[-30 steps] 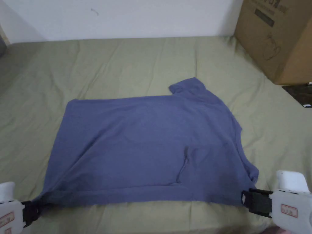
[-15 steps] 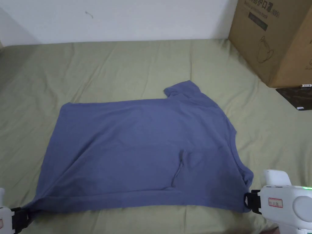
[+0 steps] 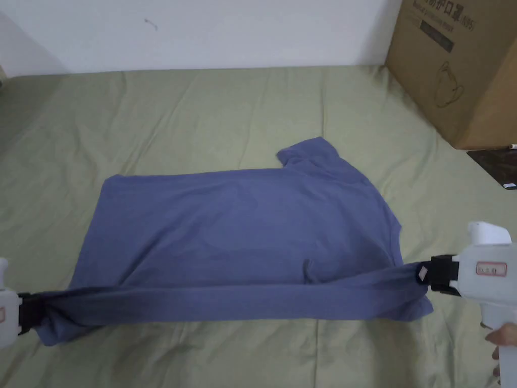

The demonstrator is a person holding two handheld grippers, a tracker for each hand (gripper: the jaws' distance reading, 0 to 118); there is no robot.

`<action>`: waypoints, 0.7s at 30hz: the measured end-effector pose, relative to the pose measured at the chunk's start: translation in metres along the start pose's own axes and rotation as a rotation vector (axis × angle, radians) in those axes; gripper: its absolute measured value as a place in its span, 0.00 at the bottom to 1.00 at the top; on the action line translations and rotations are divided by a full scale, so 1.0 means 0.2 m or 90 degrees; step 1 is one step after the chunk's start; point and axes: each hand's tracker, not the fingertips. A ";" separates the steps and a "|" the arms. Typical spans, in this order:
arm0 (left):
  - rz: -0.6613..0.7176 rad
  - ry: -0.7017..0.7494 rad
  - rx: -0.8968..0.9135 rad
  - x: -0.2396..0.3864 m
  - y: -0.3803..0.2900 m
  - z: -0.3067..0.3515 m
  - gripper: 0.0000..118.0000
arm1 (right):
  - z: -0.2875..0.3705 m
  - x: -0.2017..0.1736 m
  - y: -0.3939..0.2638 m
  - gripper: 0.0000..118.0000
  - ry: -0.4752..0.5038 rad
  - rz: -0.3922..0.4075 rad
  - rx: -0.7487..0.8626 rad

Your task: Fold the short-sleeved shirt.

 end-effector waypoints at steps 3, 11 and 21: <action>0.000 -0.003 -0.005 0.00 0.18 -0.12 0.03 | -0.15 -0.01 0.15 0.01 -0.020 -0.001 -0.011; -0.067 0.017 -0.052 0.11 0.39 -0.43 0.73 | -0.51 -0.07 0.26 0.62 -0.135 0.033 -0.075; 0.036 -0.057 -0.021 0.00 0.09 -0.14 0.00 | -0.14 -0.15 0.06 0.00 -0.061 0.086 0.005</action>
